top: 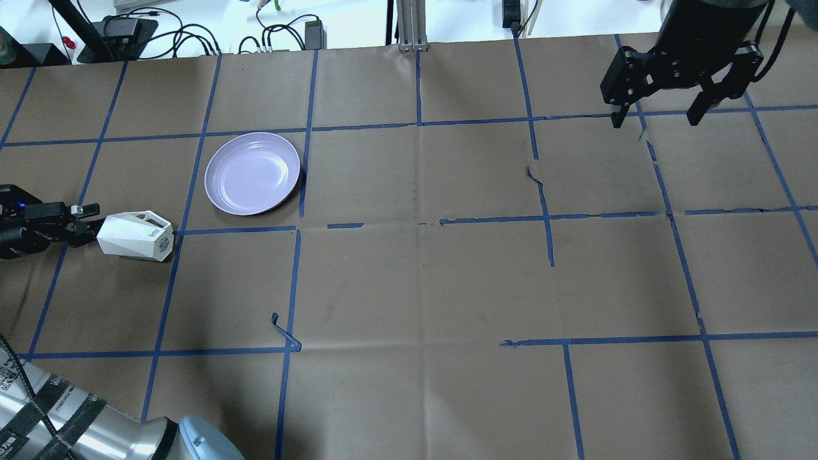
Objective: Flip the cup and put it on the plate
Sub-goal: 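Close the left gripper on the white mug's body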
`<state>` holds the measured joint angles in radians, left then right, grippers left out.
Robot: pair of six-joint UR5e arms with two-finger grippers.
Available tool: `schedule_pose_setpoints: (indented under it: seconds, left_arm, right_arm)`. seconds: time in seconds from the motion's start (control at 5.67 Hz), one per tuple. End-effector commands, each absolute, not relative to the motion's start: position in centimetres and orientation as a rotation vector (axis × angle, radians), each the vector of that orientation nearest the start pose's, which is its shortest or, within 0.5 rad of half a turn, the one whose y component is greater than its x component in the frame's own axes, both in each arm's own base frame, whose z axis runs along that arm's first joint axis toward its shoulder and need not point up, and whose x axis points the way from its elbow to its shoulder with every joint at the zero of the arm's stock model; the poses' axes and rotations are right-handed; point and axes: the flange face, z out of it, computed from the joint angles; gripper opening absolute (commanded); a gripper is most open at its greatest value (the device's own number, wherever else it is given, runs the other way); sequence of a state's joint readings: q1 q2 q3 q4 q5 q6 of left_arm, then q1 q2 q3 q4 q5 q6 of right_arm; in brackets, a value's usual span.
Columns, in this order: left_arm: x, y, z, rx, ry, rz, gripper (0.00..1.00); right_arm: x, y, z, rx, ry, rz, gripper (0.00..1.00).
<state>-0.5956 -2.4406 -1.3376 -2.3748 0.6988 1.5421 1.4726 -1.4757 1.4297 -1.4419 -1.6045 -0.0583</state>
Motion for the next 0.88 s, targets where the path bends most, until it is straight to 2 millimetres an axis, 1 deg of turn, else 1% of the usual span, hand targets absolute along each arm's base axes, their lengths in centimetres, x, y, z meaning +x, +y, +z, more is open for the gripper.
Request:
schedule_pose_setpoints:
  seconds: [0.0, 0.18, 0.35, 0.53, 0.71]
  left_arm:
    - [37.0, -50.3, 9.7, 0.175, -1.649, 0.263, 0.39]
    - [37.1, -50.3, 9.9, 0.169, -1.651, 0.268, 0.15]
    - [37.2, -50.3, 10.3, 0.167, -1.658, 0.276, 0.00]
    - [37.2, -50.3, 10.5, 0.170, -1.658, 0.278, 0.00]
    - [37.2, -50.2, 11.2, 0.179, -1.653, 0.276, 0.00]
  right_arm:
    - [7.8, -53.3, 49.6, 0.061, 3.165, 0.135, 1.00]
    - [7.8, -53.3, 49.6, 0.061, 3.165, 0.135, 1.00]
    - [7.8, -53.3, 49.6, 0.061, 3.165, 0.135, 1.00]
    - [7.8, -53.3, 49.6, 0.061, 3.165, 0.135, 1.00]
    - [7.8, -53.3, 49.6, 0.061, 3.165, 0.135, 1.00]
